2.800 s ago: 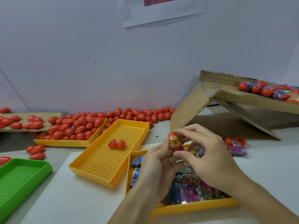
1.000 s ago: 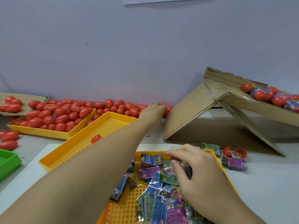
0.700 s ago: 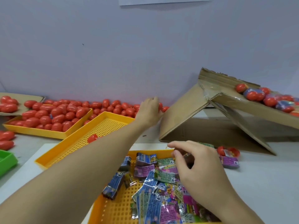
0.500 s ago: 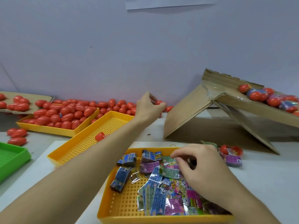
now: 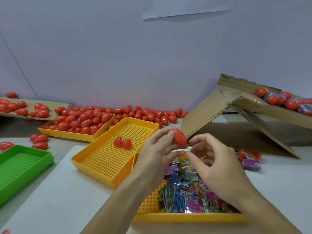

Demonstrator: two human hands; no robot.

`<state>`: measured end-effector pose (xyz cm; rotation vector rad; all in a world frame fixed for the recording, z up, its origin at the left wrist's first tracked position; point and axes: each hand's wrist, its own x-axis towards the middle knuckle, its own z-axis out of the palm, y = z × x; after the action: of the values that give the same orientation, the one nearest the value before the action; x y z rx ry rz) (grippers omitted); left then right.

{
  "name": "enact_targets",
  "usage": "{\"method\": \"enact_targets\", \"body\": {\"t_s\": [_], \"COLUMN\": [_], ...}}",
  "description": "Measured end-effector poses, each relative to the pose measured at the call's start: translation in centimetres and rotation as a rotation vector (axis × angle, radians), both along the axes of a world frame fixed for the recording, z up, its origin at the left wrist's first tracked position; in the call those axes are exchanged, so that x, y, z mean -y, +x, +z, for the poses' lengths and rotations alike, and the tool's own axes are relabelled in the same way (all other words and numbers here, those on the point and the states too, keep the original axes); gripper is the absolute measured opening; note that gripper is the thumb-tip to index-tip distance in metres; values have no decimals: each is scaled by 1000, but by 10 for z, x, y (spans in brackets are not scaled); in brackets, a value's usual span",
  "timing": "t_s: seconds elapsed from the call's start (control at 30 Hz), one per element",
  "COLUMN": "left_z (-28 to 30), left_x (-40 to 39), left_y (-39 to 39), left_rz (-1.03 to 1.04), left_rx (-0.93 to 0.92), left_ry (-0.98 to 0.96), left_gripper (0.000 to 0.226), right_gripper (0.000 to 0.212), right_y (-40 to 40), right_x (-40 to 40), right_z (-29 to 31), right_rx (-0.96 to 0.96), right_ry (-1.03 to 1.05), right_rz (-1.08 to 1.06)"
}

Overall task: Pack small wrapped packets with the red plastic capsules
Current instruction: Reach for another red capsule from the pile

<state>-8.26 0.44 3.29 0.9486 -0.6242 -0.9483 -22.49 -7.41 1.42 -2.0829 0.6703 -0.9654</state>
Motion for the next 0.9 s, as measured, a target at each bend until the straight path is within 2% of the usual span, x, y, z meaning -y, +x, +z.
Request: {"method": "enact_targets", "body": {"t_s": [0.1, 0.2, 0.3, 0.4, 0.5, 0.6, 0.67, 0.77, 0.9], "left_z": [-7, -13, -16, -18, -20, -21, -20, -13, -10], "left_x": [-5, -8, -10, -11, -11, -10, -10, -10, -10], "left_y": [-3, -4, -2, -2, -2, -5, -6, -4, -1], "left_rz": [9, -19, -54, -56, -33, 0, 3, 15, 59], "left_rx": [-15, 32, 120, 216, 321, 441, 377, 79, -223], "left_ry": [-8, -4, 3, 7, 23, 52, 49, 48, 120], "left_gripper": [36, 37, 37, 27, 16, 25, 31, 34, 44], "right_gripper": [28, 15, 21, 25, 21, 11, 11, 15, 14], "right_y": [2, 3, 4, 4, 5, 5, 5, 3, -2], "right_x": [-2, -1, 0, 0, -2, -6, -7, 0, 7], "right_z": [0, -1, -1, 0, 2, 6, 7, 3, -1], "right_rx": [34, 89, 132, 150, 170, 207, 231, 206, -139], "right_ry": [54, 31, 61, 97, 111, 105, 121, 126, -119], "right_rz": [25, -14, -22, -3, 16, 24, 32, 1, -39]}}
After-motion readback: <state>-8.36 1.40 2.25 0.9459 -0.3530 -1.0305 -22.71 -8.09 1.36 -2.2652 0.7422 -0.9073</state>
